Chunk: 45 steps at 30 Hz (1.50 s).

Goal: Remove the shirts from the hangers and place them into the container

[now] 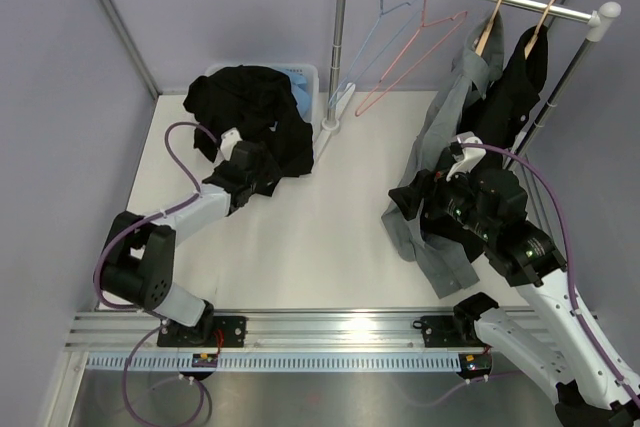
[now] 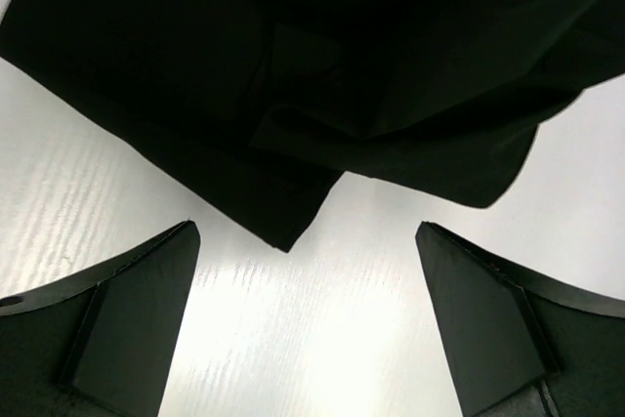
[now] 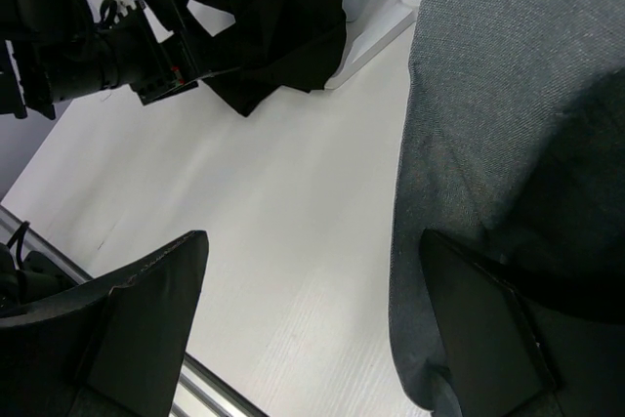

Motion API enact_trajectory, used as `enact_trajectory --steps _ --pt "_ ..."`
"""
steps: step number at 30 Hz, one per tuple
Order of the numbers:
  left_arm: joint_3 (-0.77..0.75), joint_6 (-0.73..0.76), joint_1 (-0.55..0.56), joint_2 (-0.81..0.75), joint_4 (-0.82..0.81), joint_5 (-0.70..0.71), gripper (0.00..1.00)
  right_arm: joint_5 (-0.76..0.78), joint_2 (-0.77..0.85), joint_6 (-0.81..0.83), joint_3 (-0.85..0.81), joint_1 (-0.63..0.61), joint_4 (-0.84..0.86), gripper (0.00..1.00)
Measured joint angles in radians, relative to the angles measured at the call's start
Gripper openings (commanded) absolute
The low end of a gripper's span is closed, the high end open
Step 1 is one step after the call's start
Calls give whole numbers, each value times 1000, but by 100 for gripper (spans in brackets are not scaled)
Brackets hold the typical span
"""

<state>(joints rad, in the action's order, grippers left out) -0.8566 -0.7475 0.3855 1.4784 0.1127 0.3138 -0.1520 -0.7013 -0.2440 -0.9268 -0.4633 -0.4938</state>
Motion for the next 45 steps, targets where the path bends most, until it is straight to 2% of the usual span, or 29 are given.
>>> enact_trajectory --steps 9,21,26,30,31,34,40,44,45 --pt "85 -176 0 62 -58 41 99 -1 2 0 5 0 1 100" --pt "84 -340 0 162 -179 86 99 -1 8 0 6 0 1 99" --pt "60 -364 0 200 -213 109 92 -6 8 0 6 0 1 100" --pt "42 -377 0 224 -217 122 80 -13 4 0 6 0 1 99" --pt "37 -379 0 232 -218 124 73 -16 2 0 6 0 1 99" --pt "18 -384 -5 256 -216 130 62 -19 -4 0 6 0 1 99" --pt "-6 -388 -16 288 -208 131 43 -25 -6 0 6 0 1 99" --pt "-28 -386 -28 310 -193 127 26 -26 -15 0 6 0 2 100" --pt "-31 -386 -32 313 -190 125 14 -26 -17 0 6 0 2 99"
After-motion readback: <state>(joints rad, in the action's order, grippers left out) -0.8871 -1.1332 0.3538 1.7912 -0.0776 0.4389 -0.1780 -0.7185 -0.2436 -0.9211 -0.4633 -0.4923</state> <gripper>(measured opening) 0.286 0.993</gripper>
